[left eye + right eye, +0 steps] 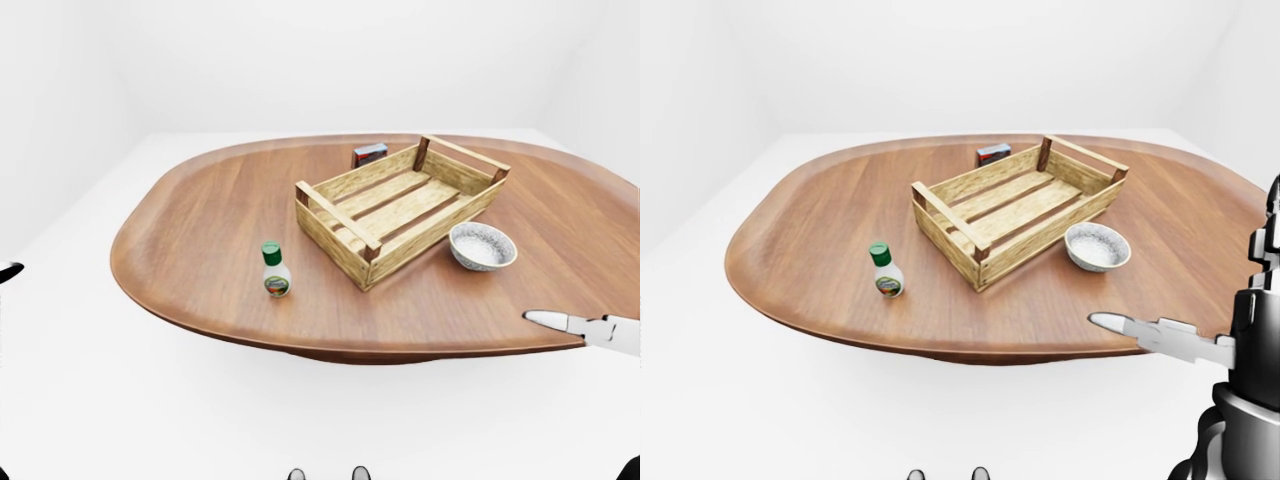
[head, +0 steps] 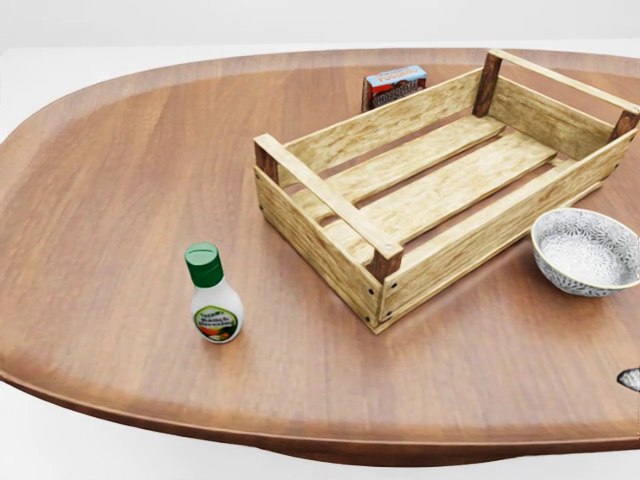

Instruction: Pick up the salad dressing and put it in the tray.

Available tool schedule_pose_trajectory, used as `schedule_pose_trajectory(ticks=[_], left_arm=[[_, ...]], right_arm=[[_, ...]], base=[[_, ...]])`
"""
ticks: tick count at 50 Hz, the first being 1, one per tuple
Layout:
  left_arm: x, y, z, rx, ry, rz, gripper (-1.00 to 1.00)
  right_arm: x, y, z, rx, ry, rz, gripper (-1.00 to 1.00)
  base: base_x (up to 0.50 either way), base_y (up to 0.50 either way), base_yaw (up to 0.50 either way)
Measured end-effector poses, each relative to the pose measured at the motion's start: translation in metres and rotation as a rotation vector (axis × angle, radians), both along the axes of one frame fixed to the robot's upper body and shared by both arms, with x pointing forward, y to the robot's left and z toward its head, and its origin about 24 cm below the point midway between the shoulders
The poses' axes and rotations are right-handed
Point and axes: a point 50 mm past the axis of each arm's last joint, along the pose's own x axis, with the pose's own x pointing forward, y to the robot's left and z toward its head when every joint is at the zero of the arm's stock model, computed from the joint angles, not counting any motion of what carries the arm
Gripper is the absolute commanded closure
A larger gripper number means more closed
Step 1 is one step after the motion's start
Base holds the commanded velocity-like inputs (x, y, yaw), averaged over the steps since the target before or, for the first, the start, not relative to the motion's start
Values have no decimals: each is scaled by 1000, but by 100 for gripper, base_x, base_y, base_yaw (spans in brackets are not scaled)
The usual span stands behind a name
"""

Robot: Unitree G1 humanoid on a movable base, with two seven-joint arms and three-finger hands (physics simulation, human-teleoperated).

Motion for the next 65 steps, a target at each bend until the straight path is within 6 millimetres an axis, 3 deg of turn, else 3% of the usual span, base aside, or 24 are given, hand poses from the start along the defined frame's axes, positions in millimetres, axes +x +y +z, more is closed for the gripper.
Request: schedule_pose_trajectory(ticks=[37,65], left_arm=[[3,-1,-2,1,9,-3,-100],[2,-2,-1,5,6,-3,-100]], right_arm=[[-15,5,14,93,-139,219,-100],[-18,4,12,117,-139,230,-100]], base=[[49,7,0],[49,-15,0]])
